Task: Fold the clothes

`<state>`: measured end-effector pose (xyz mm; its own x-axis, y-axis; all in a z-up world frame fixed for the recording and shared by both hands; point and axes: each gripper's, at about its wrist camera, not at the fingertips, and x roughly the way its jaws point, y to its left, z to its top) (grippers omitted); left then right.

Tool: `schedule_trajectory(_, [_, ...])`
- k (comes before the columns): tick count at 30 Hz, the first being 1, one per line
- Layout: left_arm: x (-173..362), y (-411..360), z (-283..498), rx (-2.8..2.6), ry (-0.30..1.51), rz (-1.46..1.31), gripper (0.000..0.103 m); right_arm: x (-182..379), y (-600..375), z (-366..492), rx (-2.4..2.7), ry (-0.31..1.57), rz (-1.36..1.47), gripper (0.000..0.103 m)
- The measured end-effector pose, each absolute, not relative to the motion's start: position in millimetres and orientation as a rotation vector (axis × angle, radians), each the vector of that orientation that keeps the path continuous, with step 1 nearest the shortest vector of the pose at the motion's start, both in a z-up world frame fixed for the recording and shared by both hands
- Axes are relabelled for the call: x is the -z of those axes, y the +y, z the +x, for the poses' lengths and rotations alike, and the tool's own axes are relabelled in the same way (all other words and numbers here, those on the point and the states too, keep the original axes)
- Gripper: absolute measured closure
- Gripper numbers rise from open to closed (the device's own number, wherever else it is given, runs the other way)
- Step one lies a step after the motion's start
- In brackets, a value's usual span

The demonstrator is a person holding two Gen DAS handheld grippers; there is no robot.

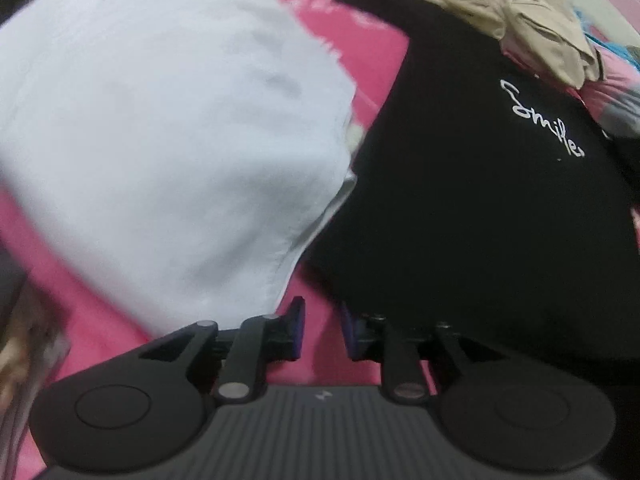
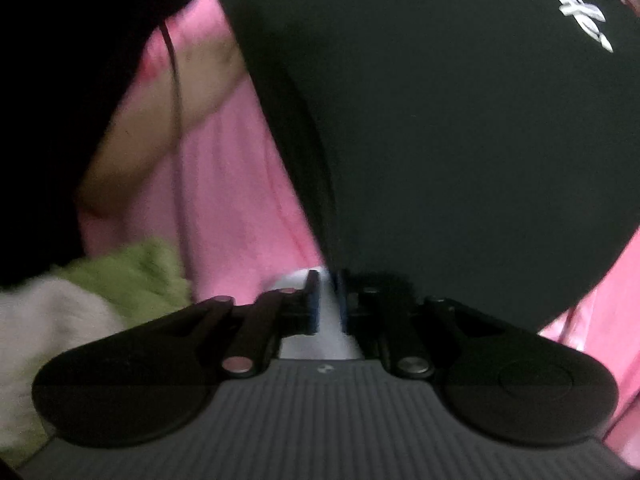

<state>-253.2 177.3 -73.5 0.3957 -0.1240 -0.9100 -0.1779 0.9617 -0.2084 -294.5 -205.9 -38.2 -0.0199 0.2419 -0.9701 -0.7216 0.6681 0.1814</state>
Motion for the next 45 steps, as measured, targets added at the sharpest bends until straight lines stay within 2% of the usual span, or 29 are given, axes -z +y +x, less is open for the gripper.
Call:
schedule_trajectory(1, [66,180,-256,-0.023,1.165,-0.308,0.079,27,-213,-291,-0.806,1.374,-0.367,0.074])
schedule_trajectory(2, [57,181,-257,-0.019,1.153,-0.313,0.072,17,-219,-288,-0.8,1.343,-0.31,0.071])
schedule_trajectory(4, [40,177,-249,-0.011,1.113,-0.296,0.065,-2,-235,-276,-0.759,1.271,-0.186,0.06])
schedule_trajectory(9, [17,144,-188,0.085,0.995,-0.273,0.058,-21,-272,-231,-0.595,1.102,0.047,0.06])
schedule_trajectory(10, [16,135,-170,0.11,0.965,-0.271,0.054,-23,-278,-220,-0.559,1.07,0.082,0.06])
schedule_trajectory(12, [19,109,-129,0.143,0.9,-0.25,0.053,-24,-283,-195,-0.502,0.992,0.099,0.06])
schedule_trajectory(14, [28,81,-90,0.156,0.849,-0.235,0.053,-20,-279,-156,-0.468,0.898,0.085,0.061])
schedule_trajectory(18, [58,32,-35,0.17,0.801,-0.19,0.054,-2,-257,-66,-0.455,0.783,0.138,0.073])
schedule_trajectory(22, [86,15,-22,0.184,0.845,-0.221,0.054,26,-219,31,-0.479,0.715,0.116,0.074])
schedule_trajectory(26, [113,17,-21,0.195,0.891,-0.202,0.053,59,-178,119,-0.474,0.75,0.075,0.077])
schedule_trajectory(32, [116,13,-30,0.243,0.84,-0.107,0.052,108,-144,223,-0.375,0.863,-0.035,0.094])
schedule_trajectory(35, [117,10,-33,0.26,0.822,-0.073,0.051,103,-145,240,-0.384,0.809,-0.022,0.095])
schedule_trajectory(39, [118,12,-32,0.273,0.815,-0.096,0.048,71,-165,211,-0.356,0.642,-0.086,0.091])
schedule_trajectory(45, [117,11,-32,0.288,0.812,-0.084,0.044,55,-238,155,-0.348,0.824,0.048,0.09])
